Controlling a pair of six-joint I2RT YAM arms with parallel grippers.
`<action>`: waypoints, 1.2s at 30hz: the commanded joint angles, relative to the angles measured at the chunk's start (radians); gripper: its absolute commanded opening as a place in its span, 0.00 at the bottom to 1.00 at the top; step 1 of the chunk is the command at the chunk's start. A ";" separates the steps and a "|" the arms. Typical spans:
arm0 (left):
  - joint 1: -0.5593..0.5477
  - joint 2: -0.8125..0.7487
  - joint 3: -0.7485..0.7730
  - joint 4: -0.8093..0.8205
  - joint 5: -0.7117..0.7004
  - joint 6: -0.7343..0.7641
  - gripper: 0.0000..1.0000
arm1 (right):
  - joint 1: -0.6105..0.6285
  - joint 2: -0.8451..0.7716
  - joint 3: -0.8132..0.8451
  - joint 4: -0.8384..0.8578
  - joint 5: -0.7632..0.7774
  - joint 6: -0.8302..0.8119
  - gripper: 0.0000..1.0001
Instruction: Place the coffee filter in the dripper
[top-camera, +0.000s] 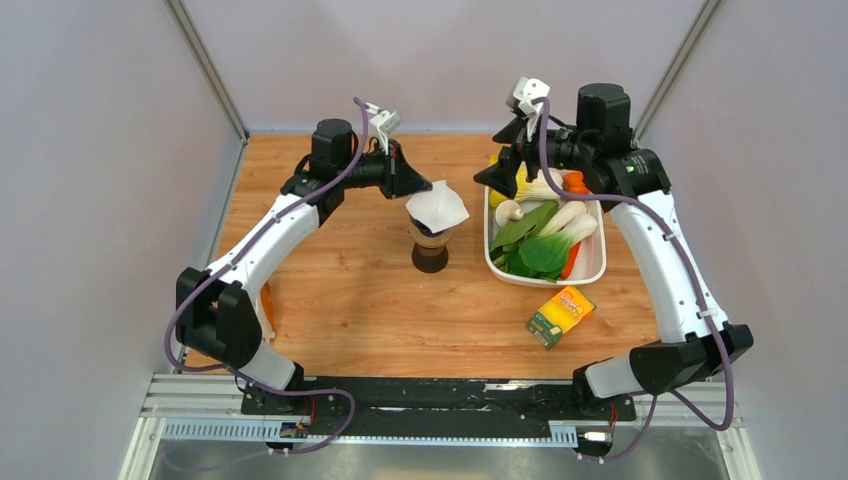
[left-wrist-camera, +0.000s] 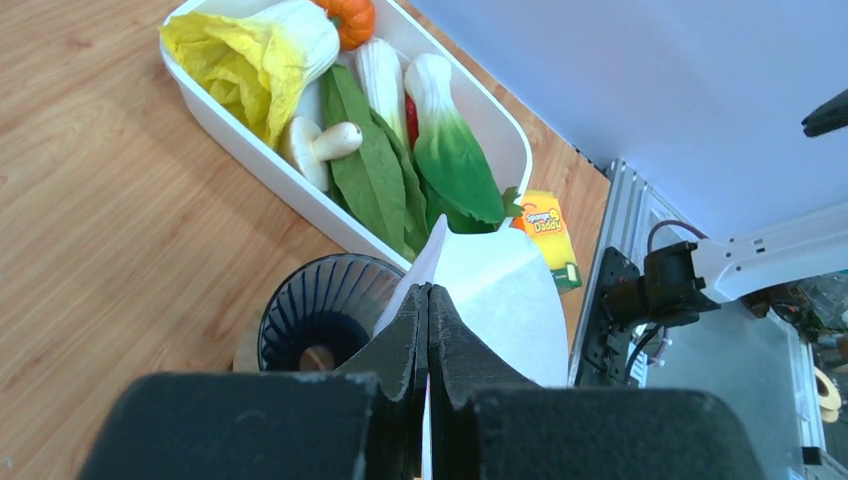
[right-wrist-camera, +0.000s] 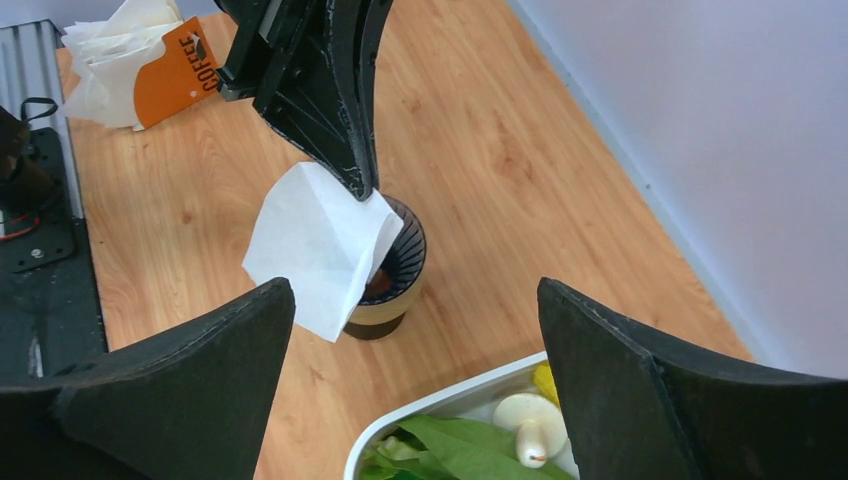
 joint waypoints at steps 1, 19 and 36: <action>0.007 0.023 -0.038 0.102 -0.004 0.026 0.00 | -0.001 -0.011 -0.048 0.054 -0.035 0.080 0.96; 0.086 -0.102 -0.063 0.067 -0.033 0.055 0.70 | 0.110 0.132 -0.037 0.078 0.063 0.049 0.63; 0.112 -0.074 -0.149 0.130 0.083 -0.144 0.27 | 0.150 0.282 -0.049 0.108 0.087 0.175 0.31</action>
